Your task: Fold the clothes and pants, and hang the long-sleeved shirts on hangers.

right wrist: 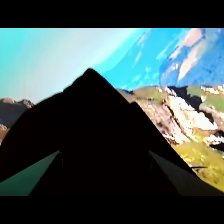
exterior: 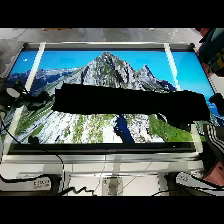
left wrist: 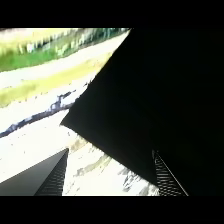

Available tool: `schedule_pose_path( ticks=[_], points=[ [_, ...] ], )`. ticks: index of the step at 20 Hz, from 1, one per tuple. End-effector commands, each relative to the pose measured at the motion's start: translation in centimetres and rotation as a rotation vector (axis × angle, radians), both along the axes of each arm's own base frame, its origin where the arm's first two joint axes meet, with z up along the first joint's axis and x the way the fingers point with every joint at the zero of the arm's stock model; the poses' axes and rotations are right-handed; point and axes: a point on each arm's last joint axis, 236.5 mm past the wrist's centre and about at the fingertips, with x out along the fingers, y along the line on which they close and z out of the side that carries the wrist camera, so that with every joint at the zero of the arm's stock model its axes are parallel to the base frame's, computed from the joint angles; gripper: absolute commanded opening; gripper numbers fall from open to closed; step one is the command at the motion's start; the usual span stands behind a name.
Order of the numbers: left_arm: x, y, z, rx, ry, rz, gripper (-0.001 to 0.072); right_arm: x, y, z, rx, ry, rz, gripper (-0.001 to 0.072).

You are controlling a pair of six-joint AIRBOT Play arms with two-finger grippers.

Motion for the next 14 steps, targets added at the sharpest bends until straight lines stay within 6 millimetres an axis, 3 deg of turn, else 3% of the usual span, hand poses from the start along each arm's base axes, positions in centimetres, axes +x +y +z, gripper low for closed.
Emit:
schedule_pose_path(
  ticks=[1, 7, 11, 14],
  points=[
    [-1.7, -2.4, -2.9, -0.098, 0.110, -0.020, 0.0599, -0.7, 1.1, -1.0, 0.038, 0.057, 0.036, 0.0577],
    [2.4, -6.8, -6.0, -0.229, 0.040, 0.063, 0.0599, -0.5, 2.6, -1.4, 0.036, 0.088, 0.104, 0.0577],
    [7.1, -5.5, -5.1, -0.135, -0.151, 0.156, 0.0599, -0.1, 2.9, -0.8, 0.039, 0.080, 0.116, 0.0577],
    [8.9, -4.9, -4.6, -0.089, -0.236, 0.188, 0.0599, 0.1, 2.9, -0.1, 0.039, 0.078, 0.127, 0.0577]
  ],
)
